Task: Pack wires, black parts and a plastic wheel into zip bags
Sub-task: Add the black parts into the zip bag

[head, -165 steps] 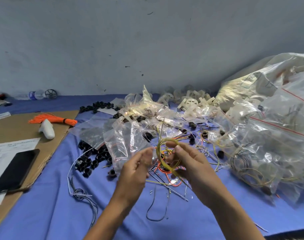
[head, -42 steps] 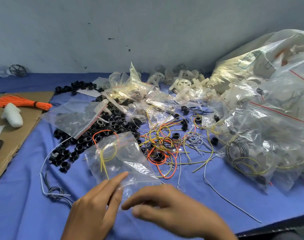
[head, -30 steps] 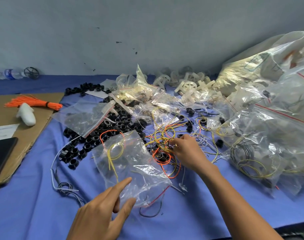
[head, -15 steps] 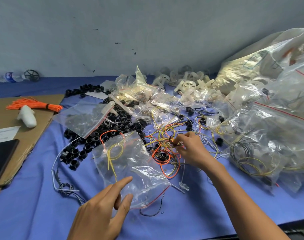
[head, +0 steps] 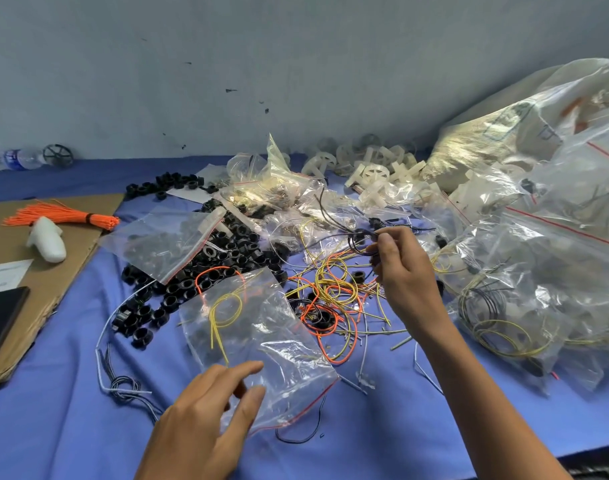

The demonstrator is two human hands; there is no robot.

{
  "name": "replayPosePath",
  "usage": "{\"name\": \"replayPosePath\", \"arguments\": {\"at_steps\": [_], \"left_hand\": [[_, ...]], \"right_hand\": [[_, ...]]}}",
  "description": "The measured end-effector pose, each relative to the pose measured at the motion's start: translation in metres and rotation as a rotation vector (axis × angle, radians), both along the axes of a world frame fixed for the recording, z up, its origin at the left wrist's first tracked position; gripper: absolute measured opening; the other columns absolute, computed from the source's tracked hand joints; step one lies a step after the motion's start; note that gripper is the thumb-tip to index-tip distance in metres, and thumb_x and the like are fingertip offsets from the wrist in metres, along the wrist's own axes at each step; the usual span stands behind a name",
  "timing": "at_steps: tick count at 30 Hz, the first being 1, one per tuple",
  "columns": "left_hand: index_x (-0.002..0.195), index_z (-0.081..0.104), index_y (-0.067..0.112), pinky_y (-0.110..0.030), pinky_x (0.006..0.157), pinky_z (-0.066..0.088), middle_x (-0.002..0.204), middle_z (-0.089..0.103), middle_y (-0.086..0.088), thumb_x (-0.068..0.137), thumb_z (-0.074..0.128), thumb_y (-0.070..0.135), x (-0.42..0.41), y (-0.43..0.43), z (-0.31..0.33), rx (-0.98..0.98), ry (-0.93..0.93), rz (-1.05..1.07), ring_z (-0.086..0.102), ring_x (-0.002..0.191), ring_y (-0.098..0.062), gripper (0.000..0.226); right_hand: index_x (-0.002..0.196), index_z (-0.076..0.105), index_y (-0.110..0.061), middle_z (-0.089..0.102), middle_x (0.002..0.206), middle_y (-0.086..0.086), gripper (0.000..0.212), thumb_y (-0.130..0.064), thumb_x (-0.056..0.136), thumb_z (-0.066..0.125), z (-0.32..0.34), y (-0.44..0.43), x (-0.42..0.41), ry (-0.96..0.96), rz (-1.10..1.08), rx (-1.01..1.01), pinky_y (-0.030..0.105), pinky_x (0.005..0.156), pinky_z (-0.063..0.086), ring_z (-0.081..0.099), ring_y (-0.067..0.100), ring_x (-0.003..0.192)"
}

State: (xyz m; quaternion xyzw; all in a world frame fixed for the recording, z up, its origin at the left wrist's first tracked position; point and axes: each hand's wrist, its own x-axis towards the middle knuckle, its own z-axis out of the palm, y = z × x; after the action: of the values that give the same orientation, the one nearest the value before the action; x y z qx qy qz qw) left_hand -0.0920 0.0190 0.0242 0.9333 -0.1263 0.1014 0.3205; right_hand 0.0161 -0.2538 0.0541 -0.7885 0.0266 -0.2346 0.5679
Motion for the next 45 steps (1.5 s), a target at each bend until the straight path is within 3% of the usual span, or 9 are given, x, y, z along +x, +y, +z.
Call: {"name": "replayPosePath", "arguments": {"at_steps": [4,7,9,14,19,24,33,41,45], "left_hand": [[0.092,0.072,0.049,-0.009,0.068,0.042,0.092,0.064,0.018,0.084,0.063,0.046,0.016,-0.016,0.02,-0.331,0.058,-0.004,0.059,0.079,-0.004,0.013],[0.103,0.07,0.051,-0.011,0.071,0.046,0.098,0.07,0.015,0.084,0.07,0.052,0.031,-0.036,0.043,-0.595,0.198,-0.087,0.063,0.08,-0.001,0.019],[0.109,0.071,0.044,-0.019,0.071,0.052,0.102,0.073,0.011,0.081,0.067,0.044,0.039,-0.049,0.053,-0.765,0.267,-0.169,0.066,0.083,-0.003,0.028],[0.092,0.079,0.02,-0.019,0.063,0.053,0.079,0.073,0.0,0.078,0.077,0.029,0.043,-0.058,0.061,-1.151,0.304,-0.161,0.062,0.066,-0.008,0.017],[0.079,0.081,0.019,-0.018,0.047,0.045,0.066,0.067,-0.001,0.063,0.075,0.043,0.041,-0.048,0.063,-1.17,0.344,-0.053,0.059,0.056,-0.007,0.029],[0.082,0.08,0.02,-0.018,0.045,0.045,0.064,0.067,-0.004,0.072,0.068,0.046,0.039,-0.039,0.068,-1.161,0.364,-0.043,0.058,0.05,-0.011,0.03],[0.088,0.079,0.026,-0.021,0.045,0.047,0.068,0.071,-0.008,0.076,0.063,0.049,0.036,-0.033,0.07,-1.102,0.345,-0.099,0.064,0.054,-0.018,0.031],[0.092,0.074,0.03,-0.023,0.052,0.052,0.089,0.076,-0.007,0.092,0.056,0.043,0.034,-0.024,0.065,-1.006,0.254,-0.142,0.073,0.074,-0.019,0.022],[0.093,0.076,0.03,-0.023,0.053,0.053,0.095,0.076,-0.007,0.093,0.057,0.039,0.033,-0.023,0.061,-1.024,0.274,-0.128,0.074,0.075,-0.02,0.021]], "right_hand": [[0.098,0.056,-0.011,0.07,0.082,0.0,0.017,-0.018,0.104,0.043,0.017,0.022,-0.026,-0.018,0.12,0.178,0.028,0.049,0.041,0.046,0.019,0.053],[0.096,0.058,-0.01,0.068,0.077,0.002,0.016,-0.019,0.103,0.045,0.023,0.045,-0.05,0.019,0.259,0.272,0.028,0.046,0.039,0.044,0.019,0.05],[0.095,0.059,-0.012,0.065,0.07,0.001,0.016,-0.019,0.103,0.047,0.024,0.059,-0.064,0.043,0.335,0.263,0.03,0.044,0.038,0.044,0.019,0.048],[0.091,0.062,-0.013,0.052,0.059,0.004,0.021,-0.029,0.098,0.051,0.026,0.075,-0.087,0.17,0.473,0.357,0.02,0.041,0.031,0.037,0.012,0.045],[0.097,0.064,-0.006,0.035,0.064,0.0,0.034,-0.039,0.09,0.059,0.027,0.075,-0.093,0.267,0.571,0.441,0.017,0.043,0.025,0.027,0.01,0.048],[0.101,0.071,-0.021,0.032,0.059,-0.008,0.024,-0.036,0.089,0.056,0.027,0.074,-0.096,0.269,0.619,0.405,0.017,0.044,0.023,0.023,0.012,0.05],[0.106,0.071,-0.027,0.037,0.057,-0.015,0.022,-0.036,0.093,0.055,0.024,0.071,-0.101,0.273,0.61,0.389,0.015,0.045,0.026,0.03,0.008,0.05],[0.116,0.069,-0.031,0.046,0.064,-0.02,0.028,-0.025,0.097,0.049,0.012,0.067,-0.105,0.111,0.561,0.187,0.006,0.055,0.031,0.039,0.0,0.057],[0.119,0.064,-0.036,0.047,0.065,-0.009,0.026,-0.036,0.098,0.049,0.005,0.064,-0.109,0.116,0.521,0.017,0.022,0.055,0.033,0.04,0.007,0.059]]}}
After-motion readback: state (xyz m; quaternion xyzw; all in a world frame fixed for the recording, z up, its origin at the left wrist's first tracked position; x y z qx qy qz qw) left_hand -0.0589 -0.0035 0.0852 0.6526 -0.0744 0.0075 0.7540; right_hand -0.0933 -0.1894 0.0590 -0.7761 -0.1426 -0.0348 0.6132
